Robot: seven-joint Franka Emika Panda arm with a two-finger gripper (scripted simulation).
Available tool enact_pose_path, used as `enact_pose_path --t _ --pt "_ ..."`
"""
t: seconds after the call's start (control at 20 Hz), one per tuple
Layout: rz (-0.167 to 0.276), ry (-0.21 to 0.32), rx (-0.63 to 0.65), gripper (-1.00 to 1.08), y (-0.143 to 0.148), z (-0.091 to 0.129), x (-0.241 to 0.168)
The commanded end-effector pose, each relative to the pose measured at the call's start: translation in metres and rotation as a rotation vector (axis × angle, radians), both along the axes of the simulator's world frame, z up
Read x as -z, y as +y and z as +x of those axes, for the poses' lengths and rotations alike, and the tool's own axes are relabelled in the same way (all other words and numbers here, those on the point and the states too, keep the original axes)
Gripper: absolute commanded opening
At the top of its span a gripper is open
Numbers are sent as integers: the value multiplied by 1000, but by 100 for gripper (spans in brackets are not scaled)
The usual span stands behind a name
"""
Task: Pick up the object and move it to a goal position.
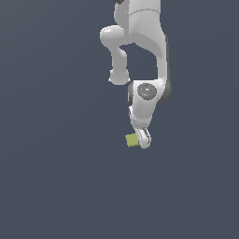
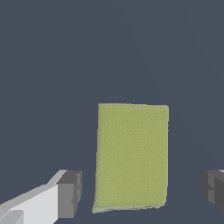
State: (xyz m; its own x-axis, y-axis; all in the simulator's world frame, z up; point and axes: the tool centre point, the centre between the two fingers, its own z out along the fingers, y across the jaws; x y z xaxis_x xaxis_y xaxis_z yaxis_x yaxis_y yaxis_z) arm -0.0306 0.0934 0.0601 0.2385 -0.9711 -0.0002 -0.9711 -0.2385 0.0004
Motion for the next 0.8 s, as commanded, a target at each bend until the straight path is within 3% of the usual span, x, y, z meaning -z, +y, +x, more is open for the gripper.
enact_pose_path --t 0.0,0.75 --pt "0 0 0 100 0 0 0" --pt "0 0 4 100 0 -1 48"
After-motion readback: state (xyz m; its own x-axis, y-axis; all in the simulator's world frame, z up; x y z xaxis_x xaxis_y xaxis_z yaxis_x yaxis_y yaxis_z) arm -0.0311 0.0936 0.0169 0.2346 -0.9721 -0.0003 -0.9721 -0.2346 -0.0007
